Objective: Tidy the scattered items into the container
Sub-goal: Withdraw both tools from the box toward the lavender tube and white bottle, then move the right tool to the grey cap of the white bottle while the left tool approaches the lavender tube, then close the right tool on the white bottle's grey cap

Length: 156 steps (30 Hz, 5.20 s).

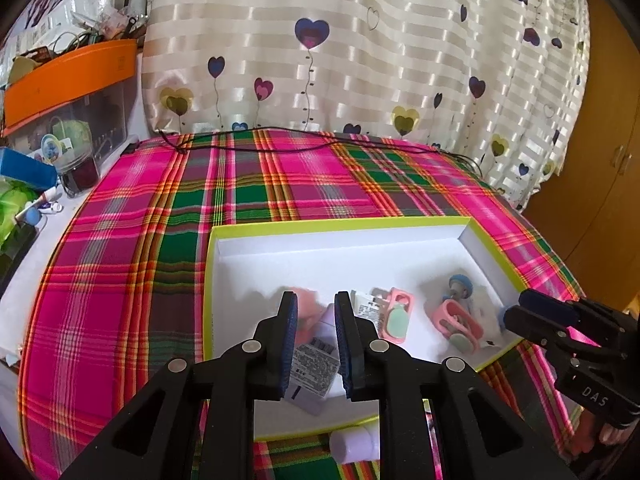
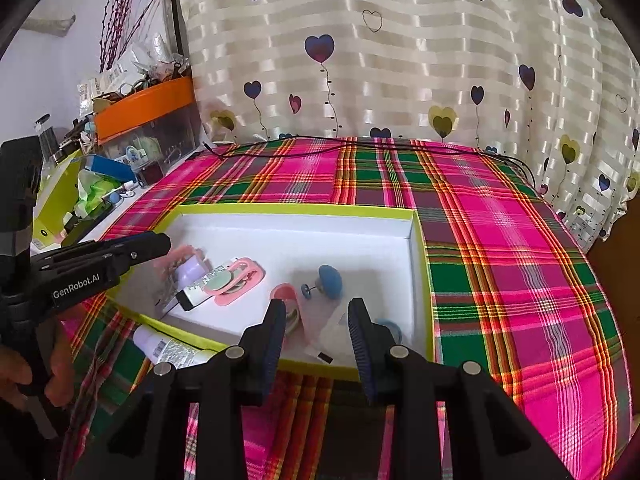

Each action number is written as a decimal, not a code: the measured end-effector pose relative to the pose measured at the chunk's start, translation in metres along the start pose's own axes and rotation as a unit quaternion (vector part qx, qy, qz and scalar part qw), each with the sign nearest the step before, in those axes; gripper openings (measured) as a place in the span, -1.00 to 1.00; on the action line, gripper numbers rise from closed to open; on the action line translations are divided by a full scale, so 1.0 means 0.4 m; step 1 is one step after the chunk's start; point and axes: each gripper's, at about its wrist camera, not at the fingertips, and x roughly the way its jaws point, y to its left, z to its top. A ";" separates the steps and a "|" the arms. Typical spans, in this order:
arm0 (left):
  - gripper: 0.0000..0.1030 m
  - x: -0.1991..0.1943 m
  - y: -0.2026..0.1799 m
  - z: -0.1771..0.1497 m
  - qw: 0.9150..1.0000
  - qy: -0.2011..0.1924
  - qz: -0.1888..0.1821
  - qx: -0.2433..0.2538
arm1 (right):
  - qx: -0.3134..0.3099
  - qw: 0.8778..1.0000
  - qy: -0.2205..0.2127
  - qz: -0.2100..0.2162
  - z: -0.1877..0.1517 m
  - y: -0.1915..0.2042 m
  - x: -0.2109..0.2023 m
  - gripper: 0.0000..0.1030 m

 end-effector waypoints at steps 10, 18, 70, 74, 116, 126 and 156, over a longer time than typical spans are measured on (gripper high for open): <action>-0.62 -0.082 -0.044 -0.019 0.999 -0.021 -0.013 0.022 | 0.000 1.000 -0.011 0.006 -0.028 0.022 -0.061 -0.36; -0.62 -0.120 -0.065 -0.058 0.999 -0.014 -0.019 0.030 | 0.005 1.000 -0.011 0.016 -0.058 0.044 -0.092 -0.36; -0.62 -0.105 -0.055 -0.184 0.998 0.041 -0.028 0.037 | 0.010 0.998 0.032 0.046 -0.119 0.100 -0.052 -0.36; -0.62 -0.100 -0.053 -0.186 0.998 0.044 -0.029 0.036 | 0.009 0.998 0.036 0.048 -0.119 0.105 -0.046 -0.36; -0.62 -0.089 -0.038 -0.188 0.998 0.045 -0.044 0.028 | -0.009 0.996 0.081 0.048 -0.111 0.166 0.046 -0.71; -0.62 -0.080 -0.055 -0.199 0.995 0.062 -0.072 0.037 | 0.002 0.997 0.076 0.035 -0.117 0.139 0.031 -0.75; -0.62 -0.071 -0.025 -0.177 0.996 0.053 -0.067 0.024 | 0.011 0.996 0.073 0.043 -0.121 0.123 0.023 -0.75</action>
